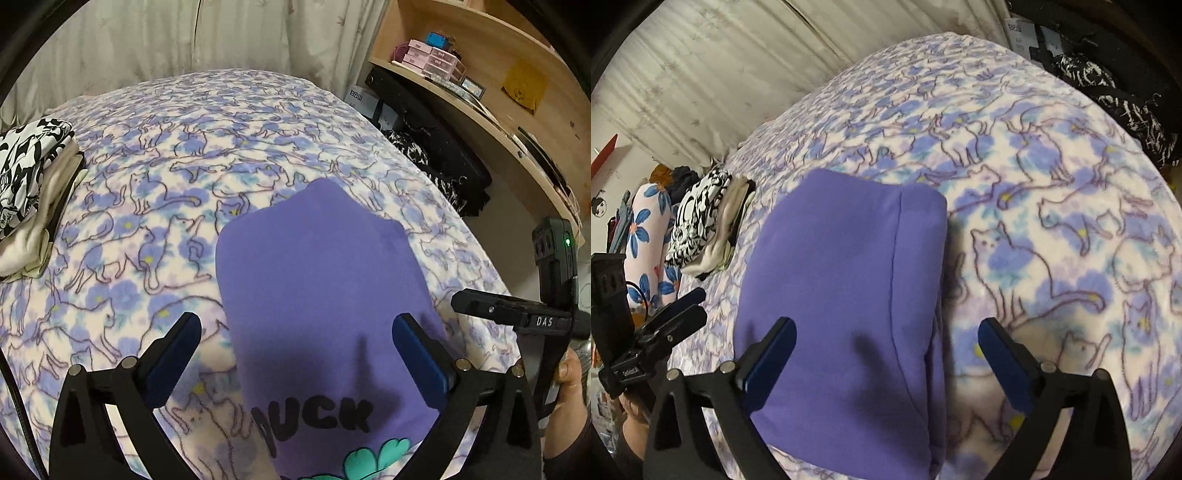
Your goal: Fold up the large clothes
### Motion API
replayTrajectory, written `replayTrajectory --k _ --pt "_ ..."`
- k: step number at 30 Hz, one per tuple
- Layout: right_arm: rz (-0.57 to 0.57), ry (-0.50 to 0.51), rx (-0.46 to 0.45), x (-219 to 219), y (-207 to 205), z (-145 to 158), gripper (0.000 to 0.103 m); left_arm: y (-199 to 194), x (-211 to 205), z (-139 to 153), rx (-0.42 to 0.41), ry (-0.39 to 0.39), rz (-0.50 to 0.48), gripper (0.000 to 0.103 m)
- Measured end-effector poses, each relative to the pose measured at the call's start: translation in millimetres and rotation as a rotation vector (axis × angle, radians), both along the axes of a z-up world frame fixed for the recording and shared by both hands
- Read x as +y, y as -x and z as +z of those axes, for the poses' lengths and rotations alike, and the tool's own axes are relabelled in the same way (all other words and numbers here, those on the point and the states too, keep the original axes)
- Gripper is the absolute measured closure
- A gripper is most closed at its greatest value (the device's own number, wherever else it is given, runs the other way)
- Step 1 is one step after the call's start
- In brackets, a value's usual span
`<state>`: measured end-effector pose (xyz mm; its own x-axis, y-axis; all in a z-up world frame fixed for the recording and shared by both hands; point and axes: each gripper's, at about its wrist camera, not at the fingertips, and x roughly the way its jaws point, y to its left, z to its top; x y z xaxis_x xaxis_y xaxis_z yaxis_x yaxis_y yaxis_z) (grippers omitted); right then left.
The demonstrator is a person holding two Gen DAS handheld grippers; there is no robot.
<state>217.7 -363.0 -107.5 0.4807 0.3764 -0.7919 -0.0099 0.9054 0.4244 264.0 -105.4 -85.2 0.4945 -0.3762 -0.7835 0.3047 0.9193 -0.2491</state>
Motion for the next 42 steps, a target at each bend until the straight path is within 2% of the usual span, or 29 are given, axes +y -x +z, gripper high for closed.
replayTrajectory --k 4,8,13,20,25,27,35,42 --pt "0.016 -0.047 0.036 -3 -4 -22 0.004 1 -3 -20 0.029 -0.012 0.006 0.001" --pt "0.043 -0.018 0.067 1 -9 -41 0.003 0 -6 -41 0.072 -0.026 -0.003 0.001" --pt "0.081 0.020 0.102 8 -13 -60 0.001 -5 -6 -58 0.120 0.034 -0.002 0.001" --pt "0.092 -0.017 0.122 8 -20 -75 0.001 -9 -6 -71 0.152 0.080 -0.011 0.000" --pt "0.074 -0.080 0.142 3 -25 -84 0.000 -15 -3 -81 0.211 0.145 -0.009 0.000" --pt "0.089 -0.080 0.140 5 -25 -87 0.000 -17 -1 -86 0.236 0.171 -0.006 0.000" --pt "0.198 -0.187 0.120 19 -30 -94 0.002 -22 9 -99 0.280 0.252 -0.035 0.000" --pt "0.189 -0.225 0.106 21 -35 -103 0.003 -33 20 -128 0.390 0.423 -0.047 0.000"
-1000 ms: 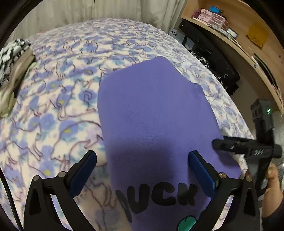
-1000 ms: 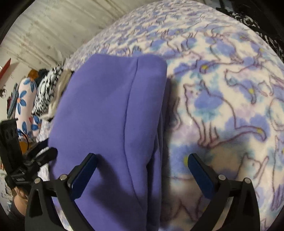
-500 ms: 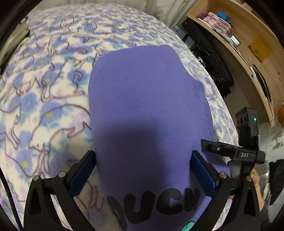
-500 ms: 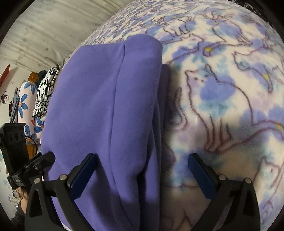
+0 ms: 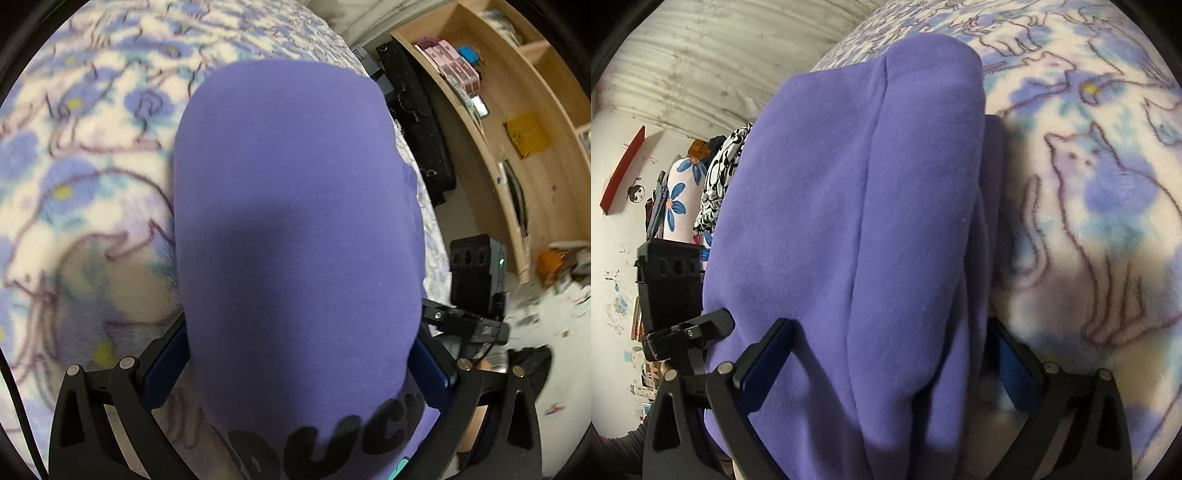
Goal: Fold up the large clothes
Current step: 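Grasp the folded hoodie bundle with both grippers from its sides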
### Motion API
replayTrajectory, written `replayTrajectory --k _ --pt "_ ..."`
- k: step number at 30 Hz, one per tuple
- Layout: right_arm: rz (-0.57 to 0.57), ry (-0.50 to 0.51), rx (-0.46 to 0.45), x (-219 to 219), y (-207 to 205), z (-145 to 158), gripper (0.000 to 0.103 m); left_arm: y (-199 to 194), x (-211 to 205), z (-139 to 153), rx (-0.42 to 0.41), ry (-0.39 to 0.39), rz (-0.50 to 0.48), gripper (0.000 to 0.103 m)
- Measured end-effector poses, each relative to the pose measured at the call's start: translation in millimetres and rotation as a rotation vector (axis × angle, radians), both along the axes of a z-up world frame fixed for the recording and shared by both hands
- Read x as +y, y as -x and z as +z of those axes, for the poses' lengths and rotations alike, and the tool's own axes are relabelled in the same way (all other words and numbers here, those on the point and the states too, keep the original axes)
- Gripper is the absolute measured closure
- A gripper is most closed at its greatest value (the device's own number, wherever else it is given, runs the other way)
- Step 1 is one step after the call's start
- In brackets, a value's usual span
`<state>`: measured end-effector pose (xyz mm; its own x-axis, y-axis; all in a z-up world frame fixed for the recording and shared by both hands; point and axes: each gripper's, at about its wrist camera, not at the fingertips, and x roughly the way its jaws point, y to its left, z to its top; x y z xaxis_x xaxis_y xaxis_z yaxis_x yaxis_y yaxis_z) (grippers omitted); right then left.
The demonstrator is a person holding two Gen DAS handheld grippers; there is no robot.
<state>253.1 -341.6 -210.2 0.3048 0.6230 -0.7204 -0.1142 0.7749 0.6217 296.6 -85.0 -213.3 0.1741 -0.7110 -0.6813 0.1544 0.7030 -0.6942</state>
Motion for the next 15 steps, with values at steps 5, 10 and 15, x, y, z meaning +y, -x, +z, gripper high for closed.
replayTrajectory --k 5,10,15 --pt "-0.026 -0.071 -0.011 -2 6 -1 0.029 -4 -4 -13 0.056 0.046 0.009 0.000" --pt "-0.049 -0.099 -0.024 -1 10 3 0.041 0 -8 -9 0.047 0.039 0.040 0.000" --pt "-0.090 -0.098 -0.044 -10 17 6 0.051 6 -10 -1 0.015 0.003 0.060 0.003"
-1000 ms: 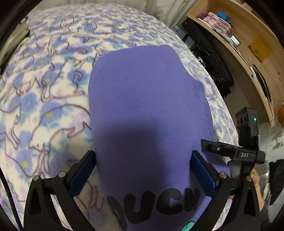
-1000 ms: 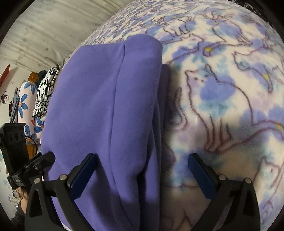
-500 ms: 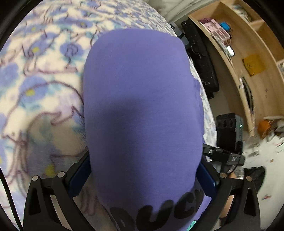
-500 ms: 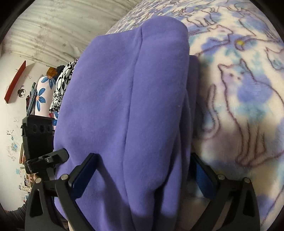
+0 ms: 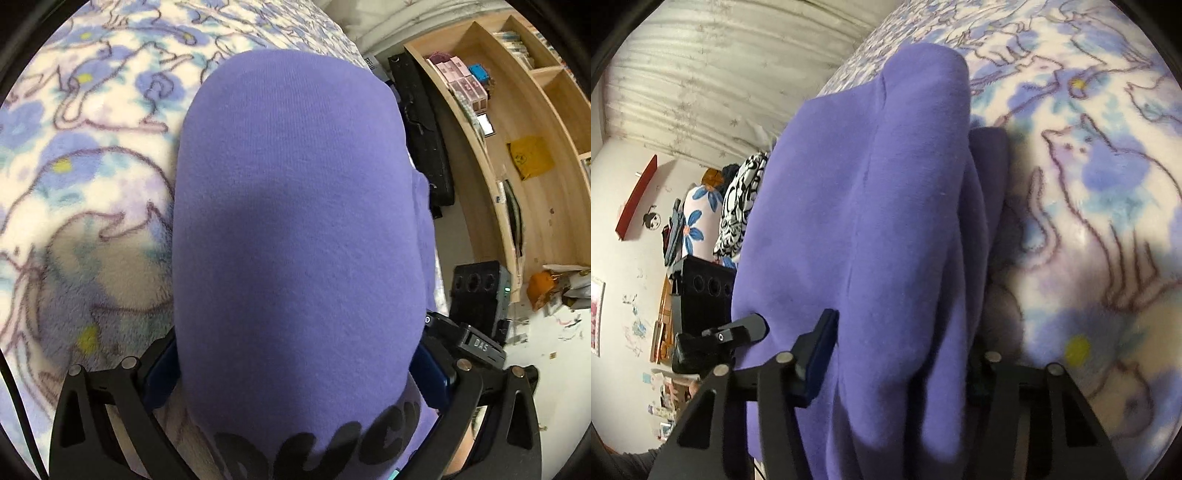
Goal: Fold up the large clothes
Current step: 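Grasp the folded hoodie bundle with both grippers from its sides, then carry the bundle with both grippers onto the folded clothes stack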
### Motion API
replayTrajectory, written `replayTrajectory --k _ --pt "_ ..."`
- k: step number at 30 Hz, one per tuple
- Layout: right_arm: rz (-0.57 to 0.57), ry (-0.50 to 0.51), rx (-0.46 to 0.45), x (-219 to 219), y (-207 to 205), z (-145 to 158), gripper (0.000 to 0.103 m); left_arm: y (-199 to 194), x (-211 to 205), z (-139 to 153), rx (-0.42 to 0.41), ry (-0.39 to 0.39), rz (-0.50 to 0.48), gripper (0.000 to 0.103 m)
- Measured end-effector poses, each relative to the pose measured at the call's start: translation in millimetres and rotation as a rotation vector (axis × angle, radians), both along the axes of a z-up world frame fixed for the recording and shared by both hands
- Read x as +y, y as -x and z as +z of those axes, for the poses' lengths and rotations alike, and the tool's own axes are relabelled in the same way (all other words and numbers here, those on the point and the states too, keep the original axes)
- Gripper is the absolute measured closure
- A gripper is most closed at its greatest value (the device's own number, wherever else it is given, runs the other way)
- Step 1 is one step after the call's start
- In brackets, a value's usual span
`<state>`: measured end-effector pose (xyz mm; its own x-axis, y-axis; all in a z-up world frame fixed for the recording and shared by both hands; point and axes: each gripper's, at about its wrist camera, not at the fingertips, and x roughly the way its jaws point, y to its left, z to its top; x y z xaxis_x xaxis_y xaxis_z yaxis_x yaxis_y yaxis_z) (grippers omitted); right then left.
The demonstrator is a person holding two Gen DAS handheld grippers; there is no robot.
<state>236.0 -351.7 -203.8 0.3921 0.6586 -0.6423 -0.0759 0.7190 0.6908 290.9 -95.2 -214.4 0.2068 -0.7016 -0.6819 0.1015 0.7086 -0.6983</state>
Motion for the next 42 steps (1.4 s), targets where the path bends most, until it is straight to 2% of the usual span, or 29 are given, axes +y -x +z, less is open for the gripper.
replayTrajectory --k 5,10,16,22,28,31,35,39,42 --pt "-0.030 0.019 -0.033 11 14 15 0.062 9 3 19 -0.046 -0.032 -0.001 0.008" --pt "-0.006 0.038 -0.056 28 41 28 0.064 38 24 43 -0.053 -0.059 -0.004 0.009" --pt "0.049 0.015 -0.078 78 80 47 0.064 85 72 77 -0.055 -0.092 0.032 0.009" --pt "0.138 0.003 -0.116 152 103 73 0.064 128 158 113 -0.047 -0.106 0.099 0.009" --pt "0.224 -0.021 -0.161 243 91 98 0.064 150 272 142 -0.071 -0.114 0.177 0.008" --pt "0.254 -0.033 -0.185 288 72 111 0.064 144 321 156 -0.093 -0.124 0.210 0.009" --pt "0.280 -0.054 -0.215 336 33 125 0.064 109 379 181 -0.140 -0.157 0.238 0.009" --pt "0.284 -0.073 -0.257 389 -39 151 0.064 40 435 210 -0.188 -0.185 0.244 0.008" --pt "0.276 -0.087 -0.291 425 -90 174 0.064 -31 471 240 -0.234 -0.233 0.217 0.008"
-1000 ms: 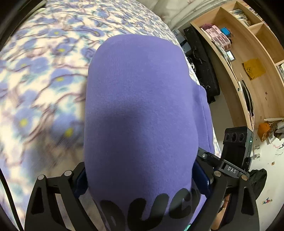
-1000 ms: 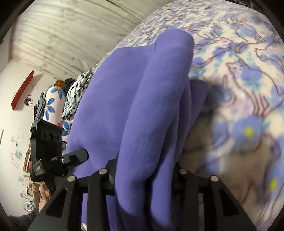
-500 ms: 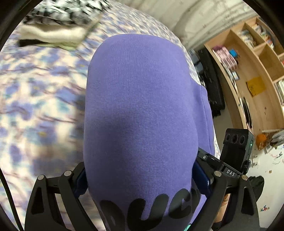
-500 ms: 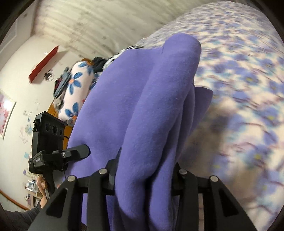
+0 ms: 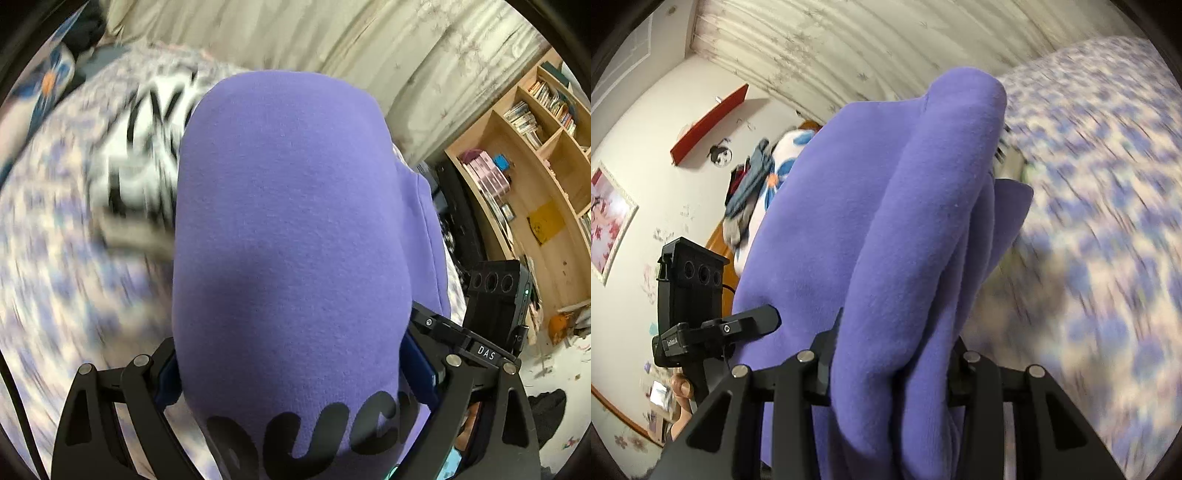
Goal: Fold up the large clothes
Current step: 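Carry the bundle with both grippers onto the folded clothes stack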
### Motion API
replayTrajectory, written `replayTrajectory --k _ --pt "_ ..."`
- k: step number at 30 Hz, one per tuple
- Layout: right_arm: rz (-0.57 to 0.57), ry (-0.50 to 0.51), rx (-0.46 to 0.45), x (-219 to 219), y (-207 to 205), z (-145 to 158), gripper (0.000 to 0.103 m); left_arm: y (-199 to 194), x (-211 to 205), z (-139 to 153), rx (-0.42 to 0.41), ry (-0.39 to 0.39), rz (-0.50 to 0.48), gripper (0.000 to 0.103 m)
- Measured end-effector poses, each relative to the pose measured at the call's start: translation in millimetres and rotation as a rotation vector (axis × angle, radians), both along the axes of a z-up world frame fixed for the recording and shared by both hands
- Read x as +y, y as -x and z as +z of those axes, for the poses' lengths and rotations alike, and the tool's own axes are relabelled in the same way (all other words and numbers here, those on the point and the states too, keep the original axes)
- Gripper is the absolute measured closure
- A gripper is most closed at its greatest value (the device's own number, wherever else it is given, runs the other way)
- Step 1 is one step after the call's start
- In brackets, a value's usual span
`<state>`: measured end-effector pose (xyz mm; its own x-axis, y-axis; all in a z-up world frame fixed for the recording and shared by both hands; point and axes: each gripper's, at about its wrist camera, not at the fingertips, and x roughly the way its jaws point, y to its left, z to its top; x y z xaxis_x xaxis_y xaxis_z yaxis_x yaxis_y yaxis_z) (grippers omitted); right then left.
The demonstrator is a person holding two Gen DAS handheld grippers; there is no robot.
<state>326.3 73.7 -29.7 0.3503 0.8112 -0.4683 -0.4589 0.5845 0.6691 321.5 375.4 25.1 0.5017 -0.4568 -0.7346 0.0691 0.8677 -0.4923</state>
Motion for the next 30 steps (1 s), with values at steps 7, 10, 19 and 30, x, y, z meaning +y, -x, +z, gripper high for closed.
replayTrajectory --k 7,10,19,30 --pt "-0.064 -0.122 -0.054 76 -122 27 0.064 -151 61 45 -0.102 -0.137 -0.046 0.007" --pt "-0.083 -0.110 -0.015 98 -170 -3 0.061 -205 73 22 -0.115 -0.262 -0.007 0.000" --pt "-0.100 0.022 -0.006 103 -184 -55 0.052 -249 96 -40 -0.071 -0.174 0.112 0.000" --pt "-0.142 0.212 -0.273 86 -108 19 0.052 -151 68 -2 -0.236 -0.373 0.263 0.016"
